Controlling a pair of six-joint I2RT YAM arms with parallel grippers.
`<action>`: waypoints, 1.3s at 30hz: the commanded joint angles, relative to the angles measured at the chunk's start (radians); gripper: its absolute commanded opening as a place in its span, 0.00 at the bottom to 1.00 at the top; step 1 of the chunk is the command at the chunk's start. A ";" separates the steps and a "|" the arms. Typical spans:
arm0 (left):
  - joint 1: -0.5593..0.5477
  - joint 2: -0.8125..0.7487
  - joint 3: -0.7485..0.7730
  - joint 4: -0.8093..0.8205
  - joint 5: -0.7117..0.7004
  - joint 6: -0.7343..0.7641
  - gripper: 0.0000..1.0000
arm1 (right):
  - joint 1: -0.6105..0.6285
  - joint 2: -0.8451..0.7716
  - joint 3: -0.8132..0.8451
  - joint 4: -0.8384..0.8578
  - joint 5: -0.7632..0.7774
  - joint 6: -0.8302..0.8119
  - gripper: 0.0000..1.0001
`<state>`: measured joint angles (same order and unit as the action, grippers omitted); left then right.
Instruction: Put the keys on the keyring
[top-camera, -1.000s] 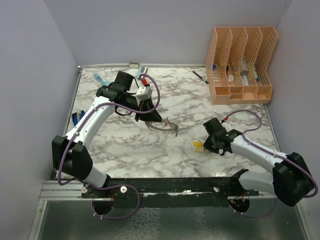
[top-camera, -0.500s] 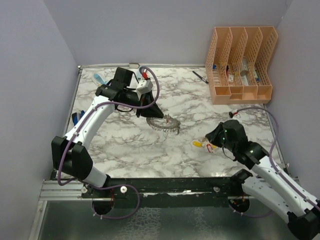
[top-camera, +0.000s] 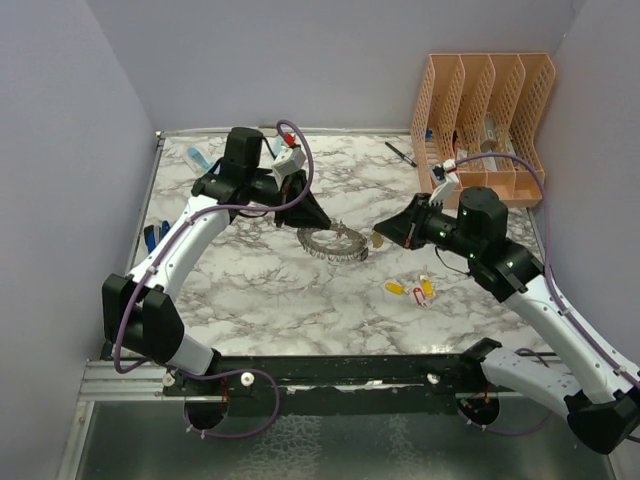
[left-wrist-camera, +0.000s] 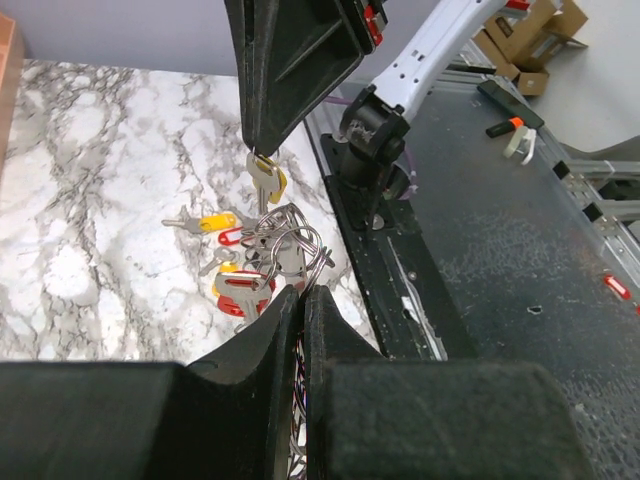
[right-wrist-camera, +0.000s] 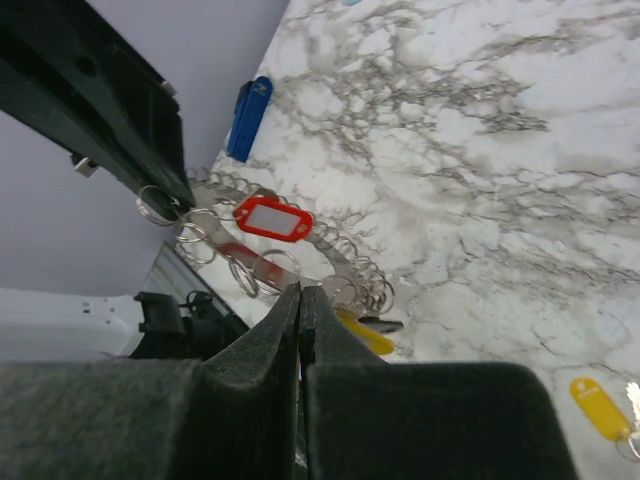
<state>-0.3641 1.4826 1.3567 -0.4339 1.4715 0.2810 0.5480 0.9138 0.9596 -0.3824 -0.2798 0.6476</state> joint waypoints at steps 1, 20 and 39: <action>-0.007 0.012 0.013 0.004 0.180 0.036 0.00 | -0.003 0.024 0.078 0.091 -0.198 -0.003 0.01; -0.027 0.028 0.021 -0.015 0.165 0.062 0.00 | 0.192 0.131 0.143 0.125 -0.124 0.070 0.01; -0.027 0.003 0.024 -0.056 0.184 0.092 0.00 | 0.199 0.172 0.186 0.041 0.033 0.044 0.01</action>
<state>-0.3882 1.5169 1.3571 -0.4808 1.5127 0.3511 0.7406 1.0763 1.1194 -0.3077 -0.3012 0.7021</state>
